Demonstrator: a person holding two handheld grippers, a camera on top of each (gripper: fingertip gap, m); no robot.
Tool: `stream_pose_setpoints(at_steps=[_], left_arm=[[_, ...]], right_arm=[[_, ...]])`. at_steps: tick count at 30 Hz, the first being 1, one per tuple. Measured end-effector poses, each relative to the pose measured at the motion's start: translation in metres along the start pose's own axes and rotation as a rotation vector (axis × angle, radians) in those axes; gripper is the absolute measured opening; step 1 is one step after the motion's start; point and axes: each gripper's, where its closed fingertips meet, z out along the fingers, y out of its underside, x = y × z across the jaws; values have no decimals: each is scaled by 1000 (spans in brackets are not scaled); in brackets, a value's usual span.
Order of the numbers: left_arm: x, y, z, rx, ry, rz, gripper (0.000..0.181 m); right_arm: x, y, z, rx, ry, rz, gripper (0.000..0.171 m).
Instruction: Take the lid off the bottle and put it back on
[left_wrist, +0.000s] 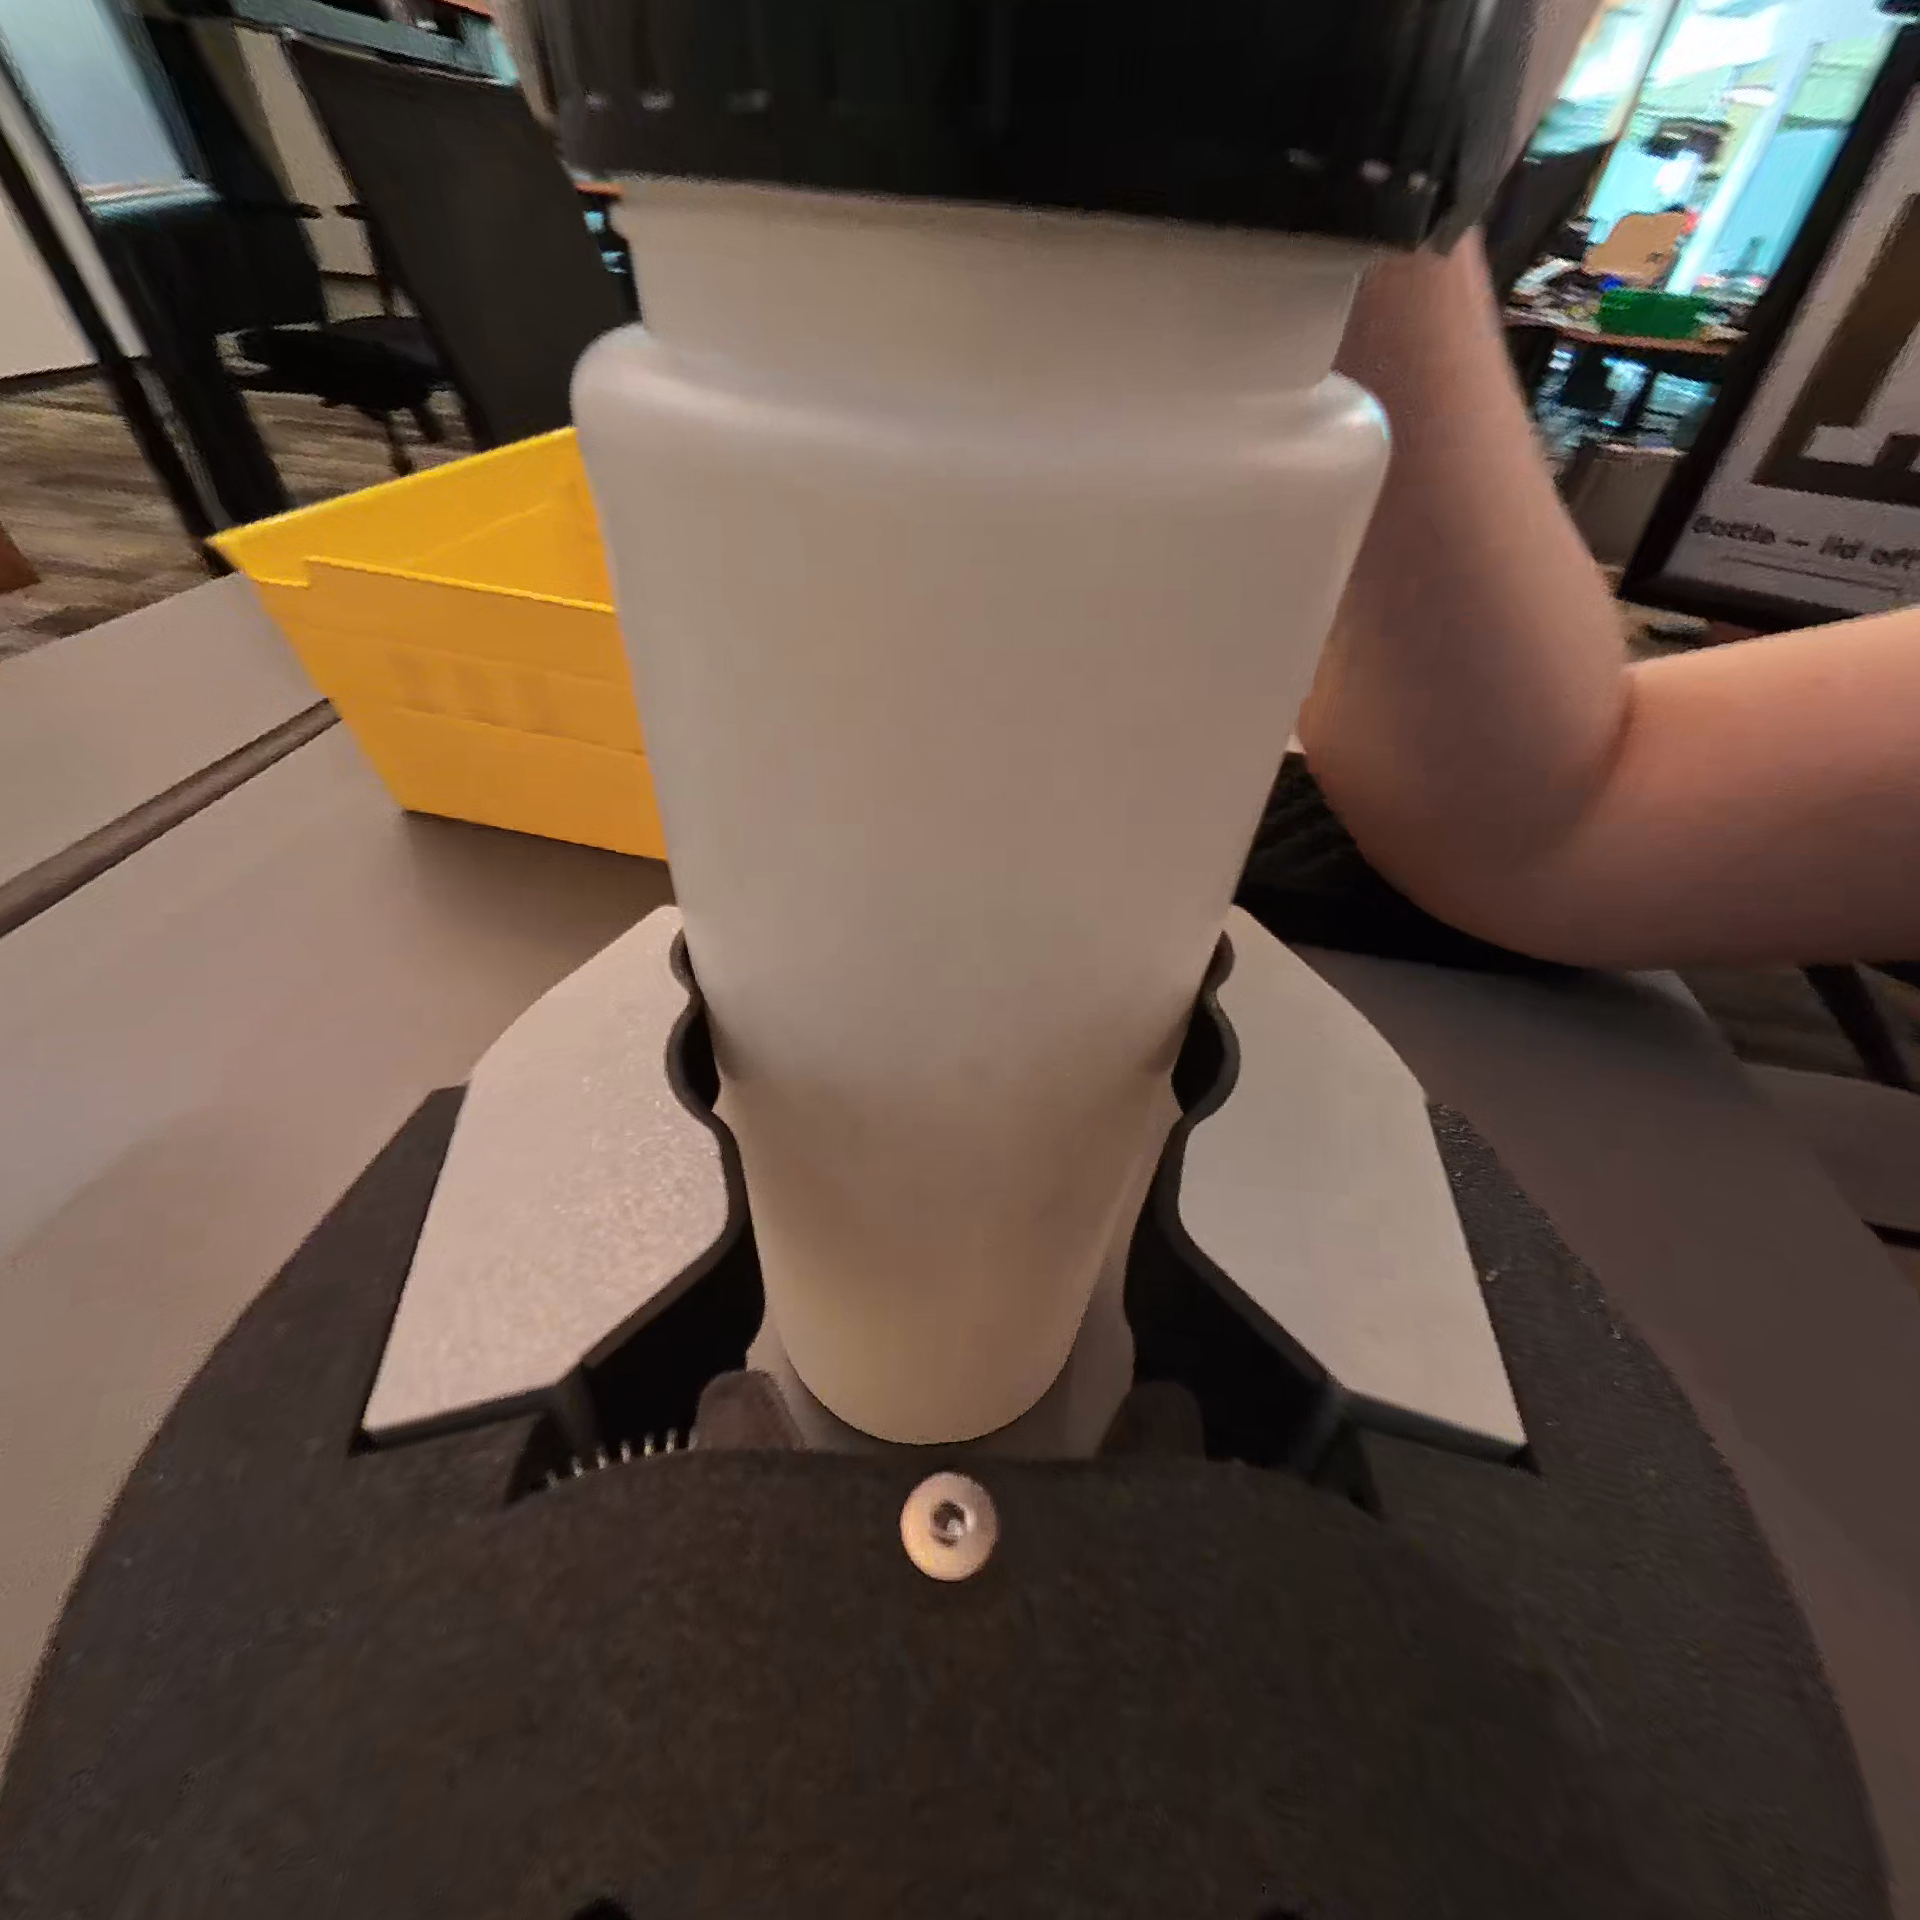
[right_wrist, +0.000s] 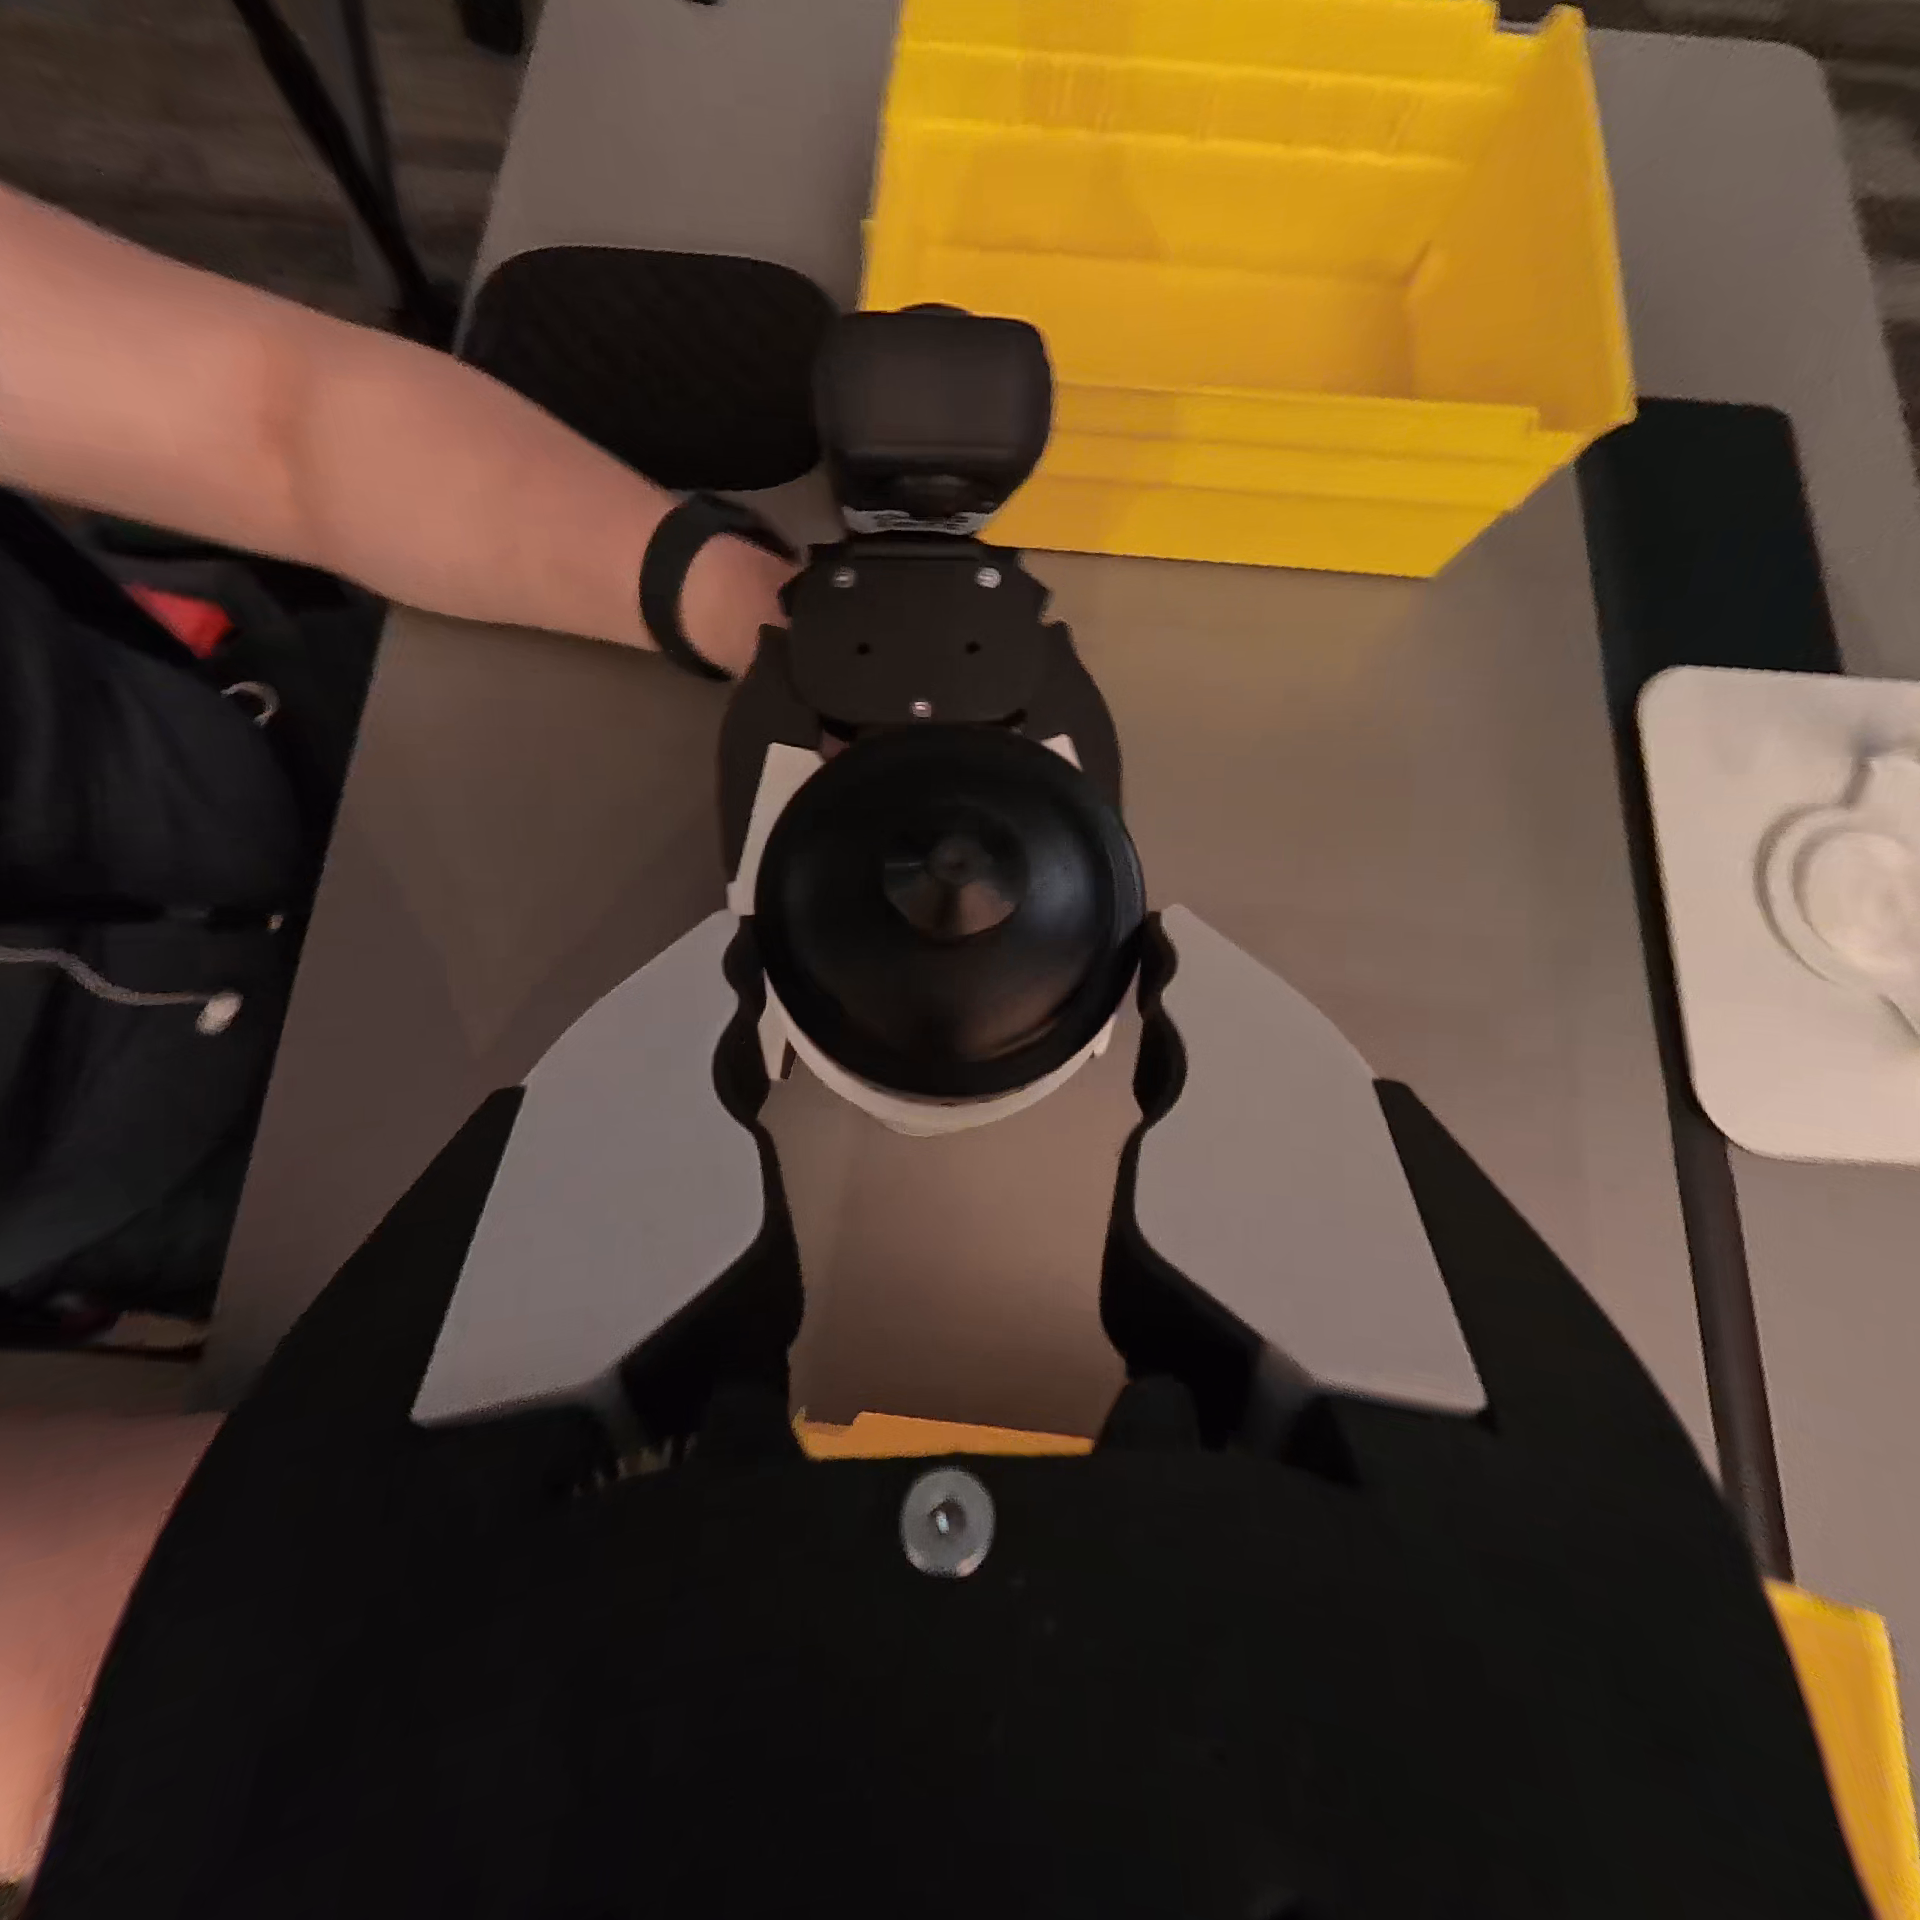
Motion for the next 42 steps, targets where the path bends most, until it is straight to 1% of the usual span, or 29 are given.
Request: stream_pose_setpoints(at_steps=[1, 3, 4, 6, 8, 10, 12, 14, 16, 18, 19, 21, 23, 25, 26, 29, 31, 33, 36, 39, 40, 42], left_arm=[[-8, 0, -1, -2, -53, -1, 88], [-21, 0, -5, -3, -139, -9, 88], [-26, -1, -6, 4, -169, -25, 88], [-34, -2, -8, 24, -222, -48, 88], [-34, -2, -8, 18, -234, -45, 88], [-33, -1, -6, 9, -238, -26, 88], [-31, -2, -5, 26, -212, -31, 88], [-23, -2, -4, 42, -147, -13, 88], [-14, -2, -3, 59, -81, 24, 88], [-6, -2, -1, 56, -37, 57, 88], [-4, -2, 0, 48, -28, 51, 88], [-5, -1, 1, 43, -31, 28, 88], [-7, -1, 1, 42, -41, 8, 88], [-8, -1, 1, 31, -47, 6, 88], [-8, -1, 1, 27, -51, 7, 88], [-9, -1, 1, 28, -54, -1, 88], [-8, -1, 1, 29, -46, -1, 88], [-7, -1, 1, 31, -36, 3, 88], [-3, -1, 1, 28, -15, 22, 88], [0, 0, 1, 21, -2, 33, 88], [-1, 0, 2, 23, -5, 21, 88], [-4, -1, 1, 28, -14, -10, 88]], right_arm=[[7, -1, -1, -4, 47, 33, 71], [19, -4, -2, -13, 131, 106, 80], [21, -8, -2, -9, 153, 131, 80], [24, -11, 3, -25, 184, 194, 80], [28, -6, 8, -76, 230, 242, 79], [31, -3, 12, -110, 240, 265, 73], [30, -3, 12, -120, 229, 253, 73], [24, -1, 11, -130, 194, 196, 73], [15, -1, 9, -120, 138, 90, 73], [3, -2, 8, -58, 60, -40, 73], [1, -1, 7, -33, 30, -60, 73], [3, 0, 6, 0, 2, -20, 73], [8, 0, 6, -9, 25, 21, 73], [15, -1, 7, -38, 90, 73, 84], [15, -2, 9, -49, 106, 91, 85], [17, -1, 12, -115, 176, 137, 84], [14, 3, 14, -160, 185, 136, 78], [13, 4, 14, -181, 193, 109, 77], [8, 4, 14, -166, 140, 18, 78], [1, 2, 13, -68, 33, -103, 78], [1, 1, 13, -26, 2, -118, 78], [7, 0, 14, 21, -27, -56, 77]])
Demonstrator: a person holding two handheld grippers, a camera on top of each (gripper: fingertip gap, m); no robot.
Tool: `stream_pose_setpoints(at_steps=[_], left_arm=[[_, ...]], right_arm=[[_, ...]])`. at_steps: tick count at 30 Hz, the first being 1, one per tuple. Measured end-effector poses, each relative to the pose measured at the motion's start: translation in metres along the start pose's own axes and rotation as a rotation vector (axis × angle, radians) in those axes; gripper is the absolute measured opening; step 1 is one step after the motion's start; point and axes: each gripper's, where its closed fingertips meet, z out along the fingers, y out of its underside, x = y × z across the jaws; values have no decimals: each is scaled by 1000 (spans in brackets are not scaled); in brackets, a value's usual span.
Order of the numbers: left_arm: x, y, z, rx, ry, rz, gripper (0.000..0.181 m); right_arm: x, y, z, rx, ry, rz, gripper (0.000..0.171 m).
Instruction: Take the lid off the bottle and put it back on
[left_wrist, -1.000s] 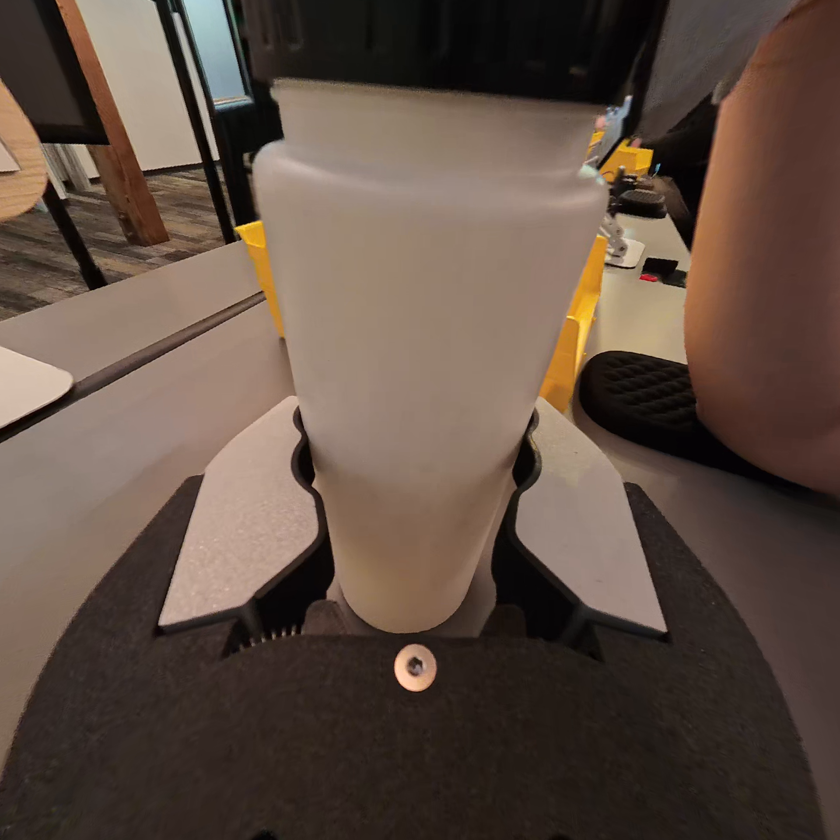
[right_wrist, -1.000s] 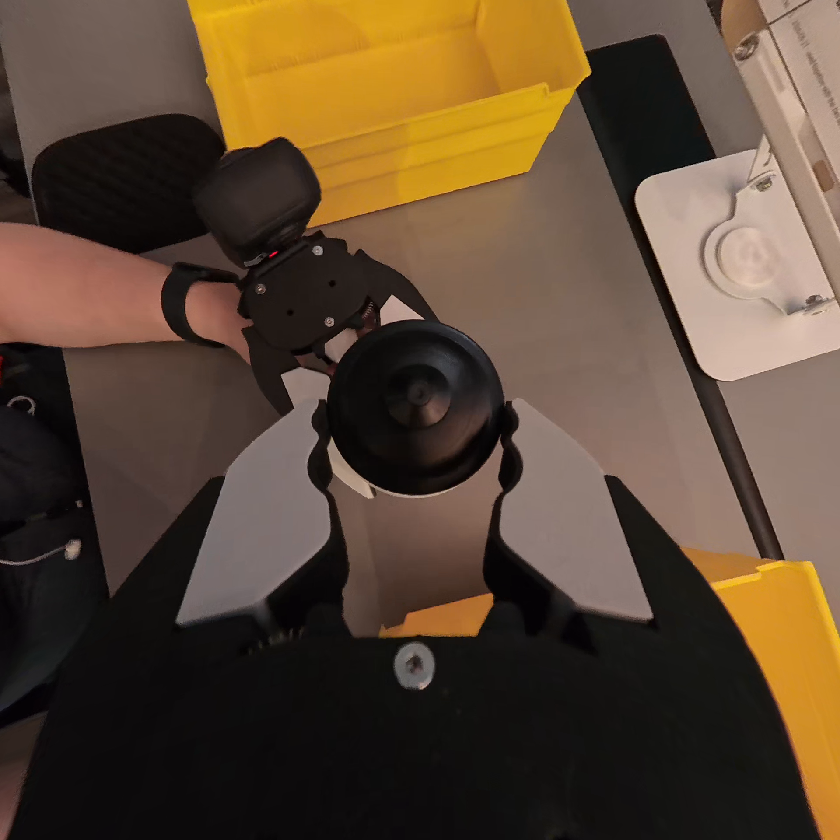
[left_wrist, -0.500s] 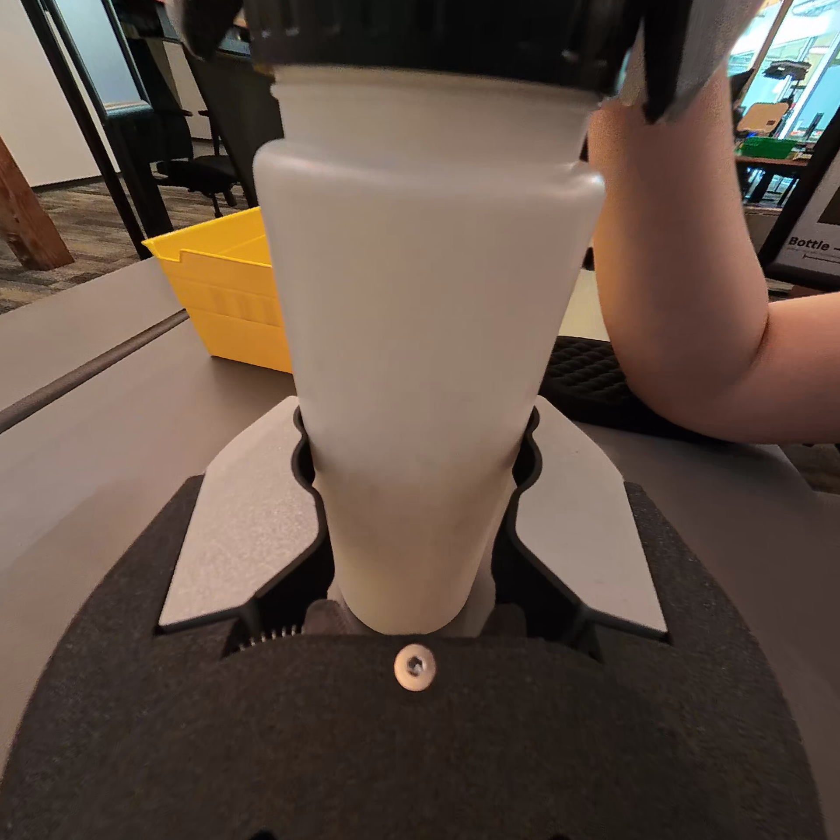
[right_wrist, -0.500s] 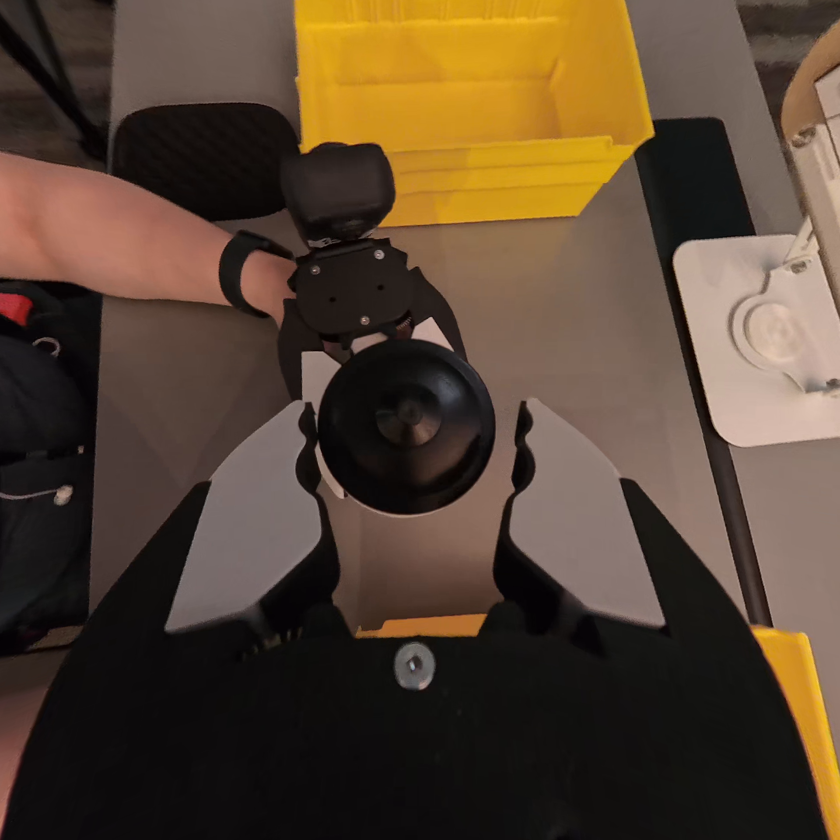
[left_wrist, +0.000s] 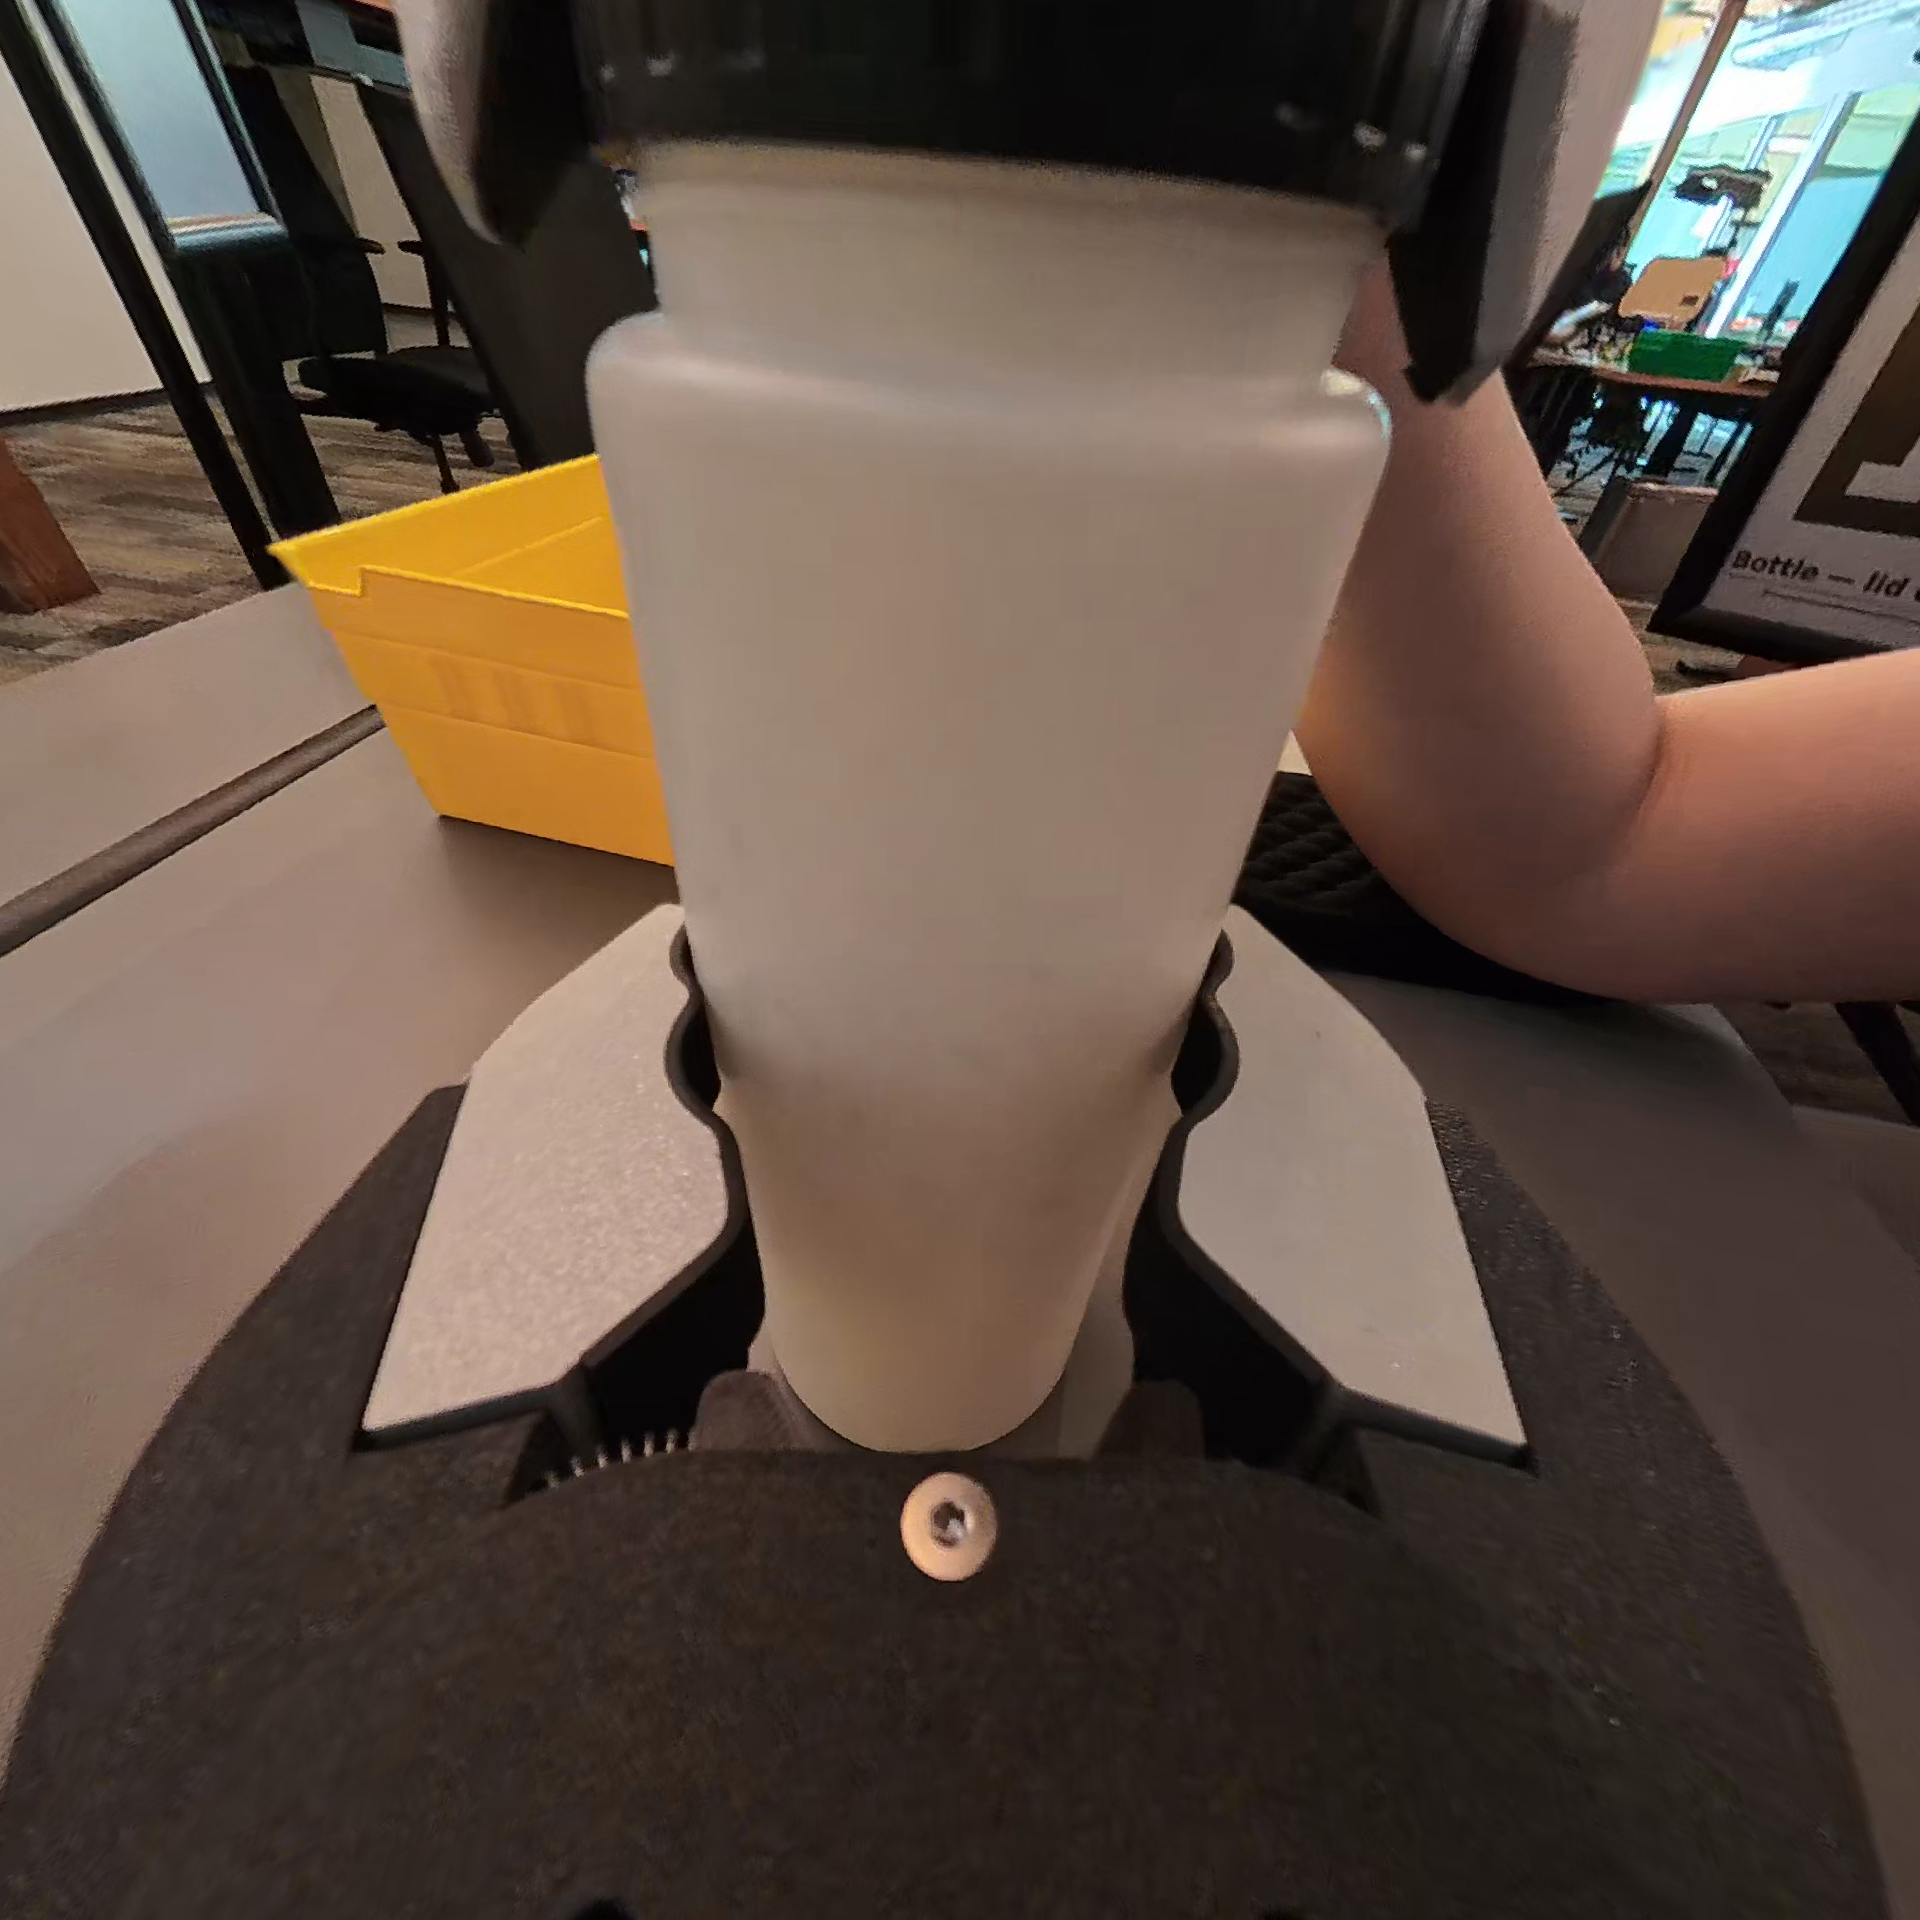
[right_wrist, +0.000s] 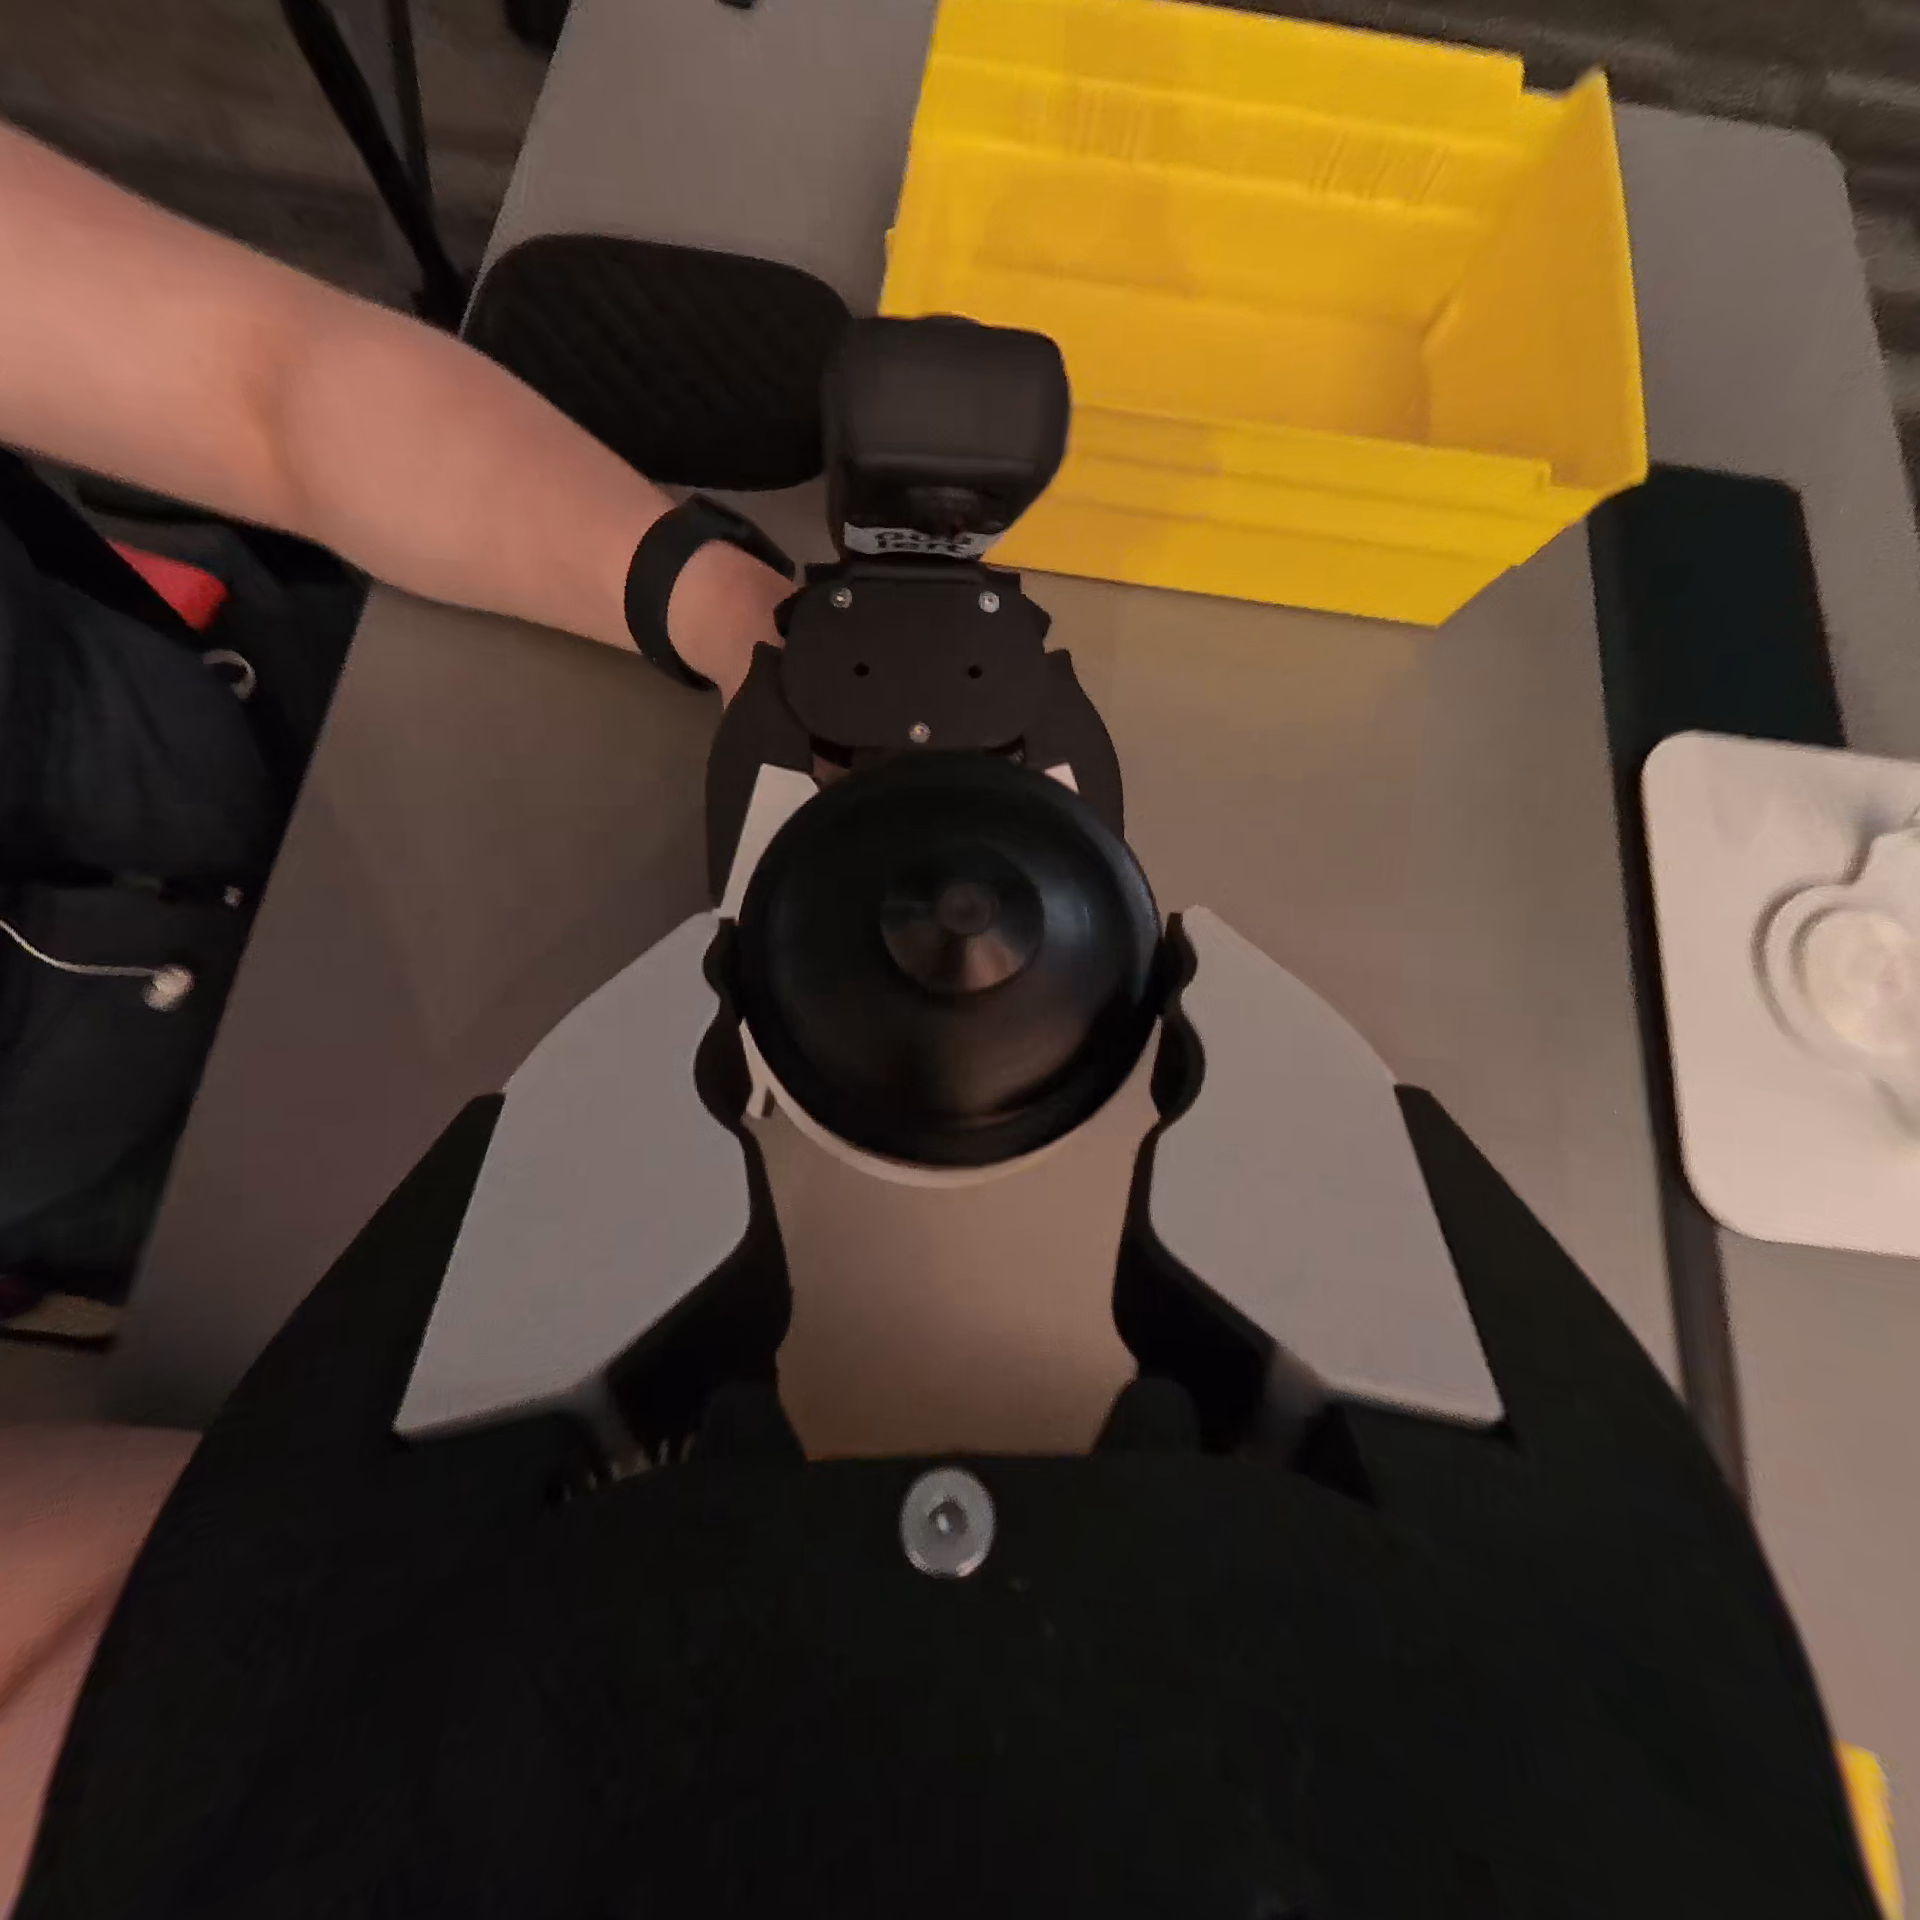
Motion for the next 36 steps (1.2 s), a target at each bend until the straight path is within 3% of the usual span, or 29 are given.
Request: stream_pose_setpoints(at_steps=[3, 5, 13, 17, 21, 30, 36], left_arm=[[-1, 0, 0, -10, -11, 6, 88], [-1, 1, 0, -18, -21, 11, 88], [-5, 1, 0, -30, -49, -2, 88], [-1, 1, 0, -33, -32, 25, 88], [2, 1, 1, -36, -11, 32, 88], [1, 1, 1, -33, -14, 14, 88], [0, 1, 1, -34, -18, 7, 88]], right_arm=[[7, 6, 1, -63, 32, 139, 91], [7, 6, 1, -90, 74, 171, 92], [6, 9, -11, -233, 290, 376, 73], [1, 10, -13, -257, 254, 240, 73], [-4, 5, -13, -177, 202, -102, 73], [1, 8, -12, -167, 176, 11, 73], [6, -3, -28, -62, 193, 30, 73]])
